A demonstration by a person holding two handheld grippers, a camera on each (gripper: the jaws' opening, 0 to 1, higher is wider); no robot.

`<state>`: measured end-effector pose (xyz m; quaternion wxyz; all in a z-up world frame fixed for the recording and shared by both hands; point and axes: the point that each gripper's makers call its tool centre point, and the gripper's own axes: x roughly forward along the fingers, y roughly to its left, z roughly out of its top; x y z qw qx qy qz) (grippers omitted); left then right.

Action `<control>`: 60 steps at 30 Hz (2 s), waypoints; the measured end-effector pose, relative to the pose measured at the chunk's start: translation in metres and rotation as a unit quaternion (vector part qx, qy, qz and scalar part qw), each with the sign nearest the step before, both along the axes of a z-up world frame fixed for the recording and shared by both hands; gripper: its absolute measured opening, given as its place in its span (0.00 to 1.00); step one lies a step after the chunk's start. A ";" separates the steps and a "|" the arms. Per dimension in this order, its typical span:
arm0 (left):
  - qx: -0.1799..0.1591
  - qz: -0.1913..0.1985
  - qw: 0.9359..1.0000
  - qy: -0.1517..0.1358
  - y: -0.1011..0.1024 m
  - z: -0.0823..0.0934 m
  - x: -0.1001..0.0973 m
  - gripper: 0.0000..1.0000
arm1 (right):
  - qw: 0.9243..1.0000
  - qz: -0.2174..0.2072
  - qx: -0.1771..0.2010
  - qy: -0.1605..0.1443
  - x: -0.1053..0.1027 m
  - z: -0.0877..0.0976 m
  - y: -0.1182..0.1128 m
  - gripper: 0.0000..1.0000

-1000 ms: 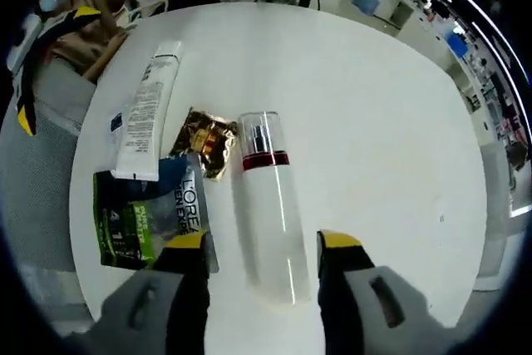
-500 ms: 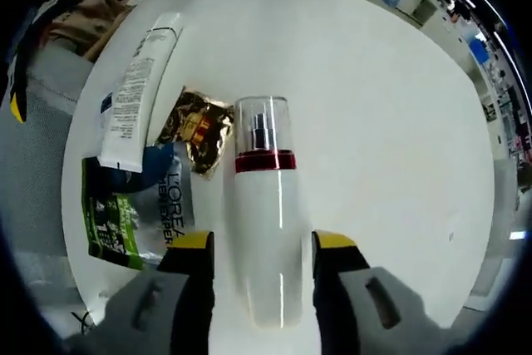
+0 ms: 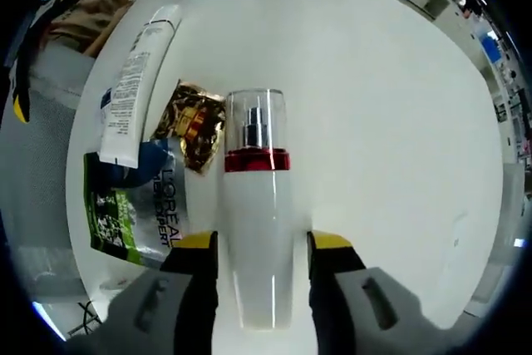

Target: Arrange the skincare products in the storage area until every visible bottle or jar stands upright without overlapping.

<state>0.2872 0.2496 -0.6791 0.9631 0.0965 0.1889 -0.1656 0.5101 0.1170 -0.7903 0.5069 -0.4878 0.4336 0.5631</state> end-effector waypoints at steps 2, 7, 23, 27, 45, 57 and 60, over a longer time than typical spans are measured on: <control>0.000 0.000 1.000 0.001 0.000 0.000 0.000 0.96 | 1.000 0.001 0.000 -0.001 -0.001 0.000 0.000 0.43; 0.002 -0.004 1.000 0.006 -0.001 -0.002 -0.001 0.95 | 1.000 0.007 -0.008 -0.003 -0.002 0.000 0.000 0.43; 0.007 -0.007 1.000 0.017 0.000 -0.007 -0.003 0.94 | 1.000 0.002 -0.018 -0.002 -0.003 0.001 0.002 0.28; 0.009 -0.009 1.000 0.022 0.000 -0.009 -0.003 0.96 | 1.000 0.003 -0.028 -0.003 -0.002 0.000 0.002 0.28; 0.014 -0.001 1.000 0.021 0.002 -0.009 -0.003 0.97 | 0.990 -0.119 0.023 0.075 0.001 0.003 0.002 0.26; -0.023 0.025 0.999 0.023 0.011 -0.006 0.001 0.97 | 0.961 -0.241 0.047 0.129 -0.009 0.006 0.003 0.26; -0.030 0.028 0.999 0.022 0.011 -0.005 0.001 0.97 | 0.952 -0.265 0.082 0.127 -0.008 0.009 0.006 0.26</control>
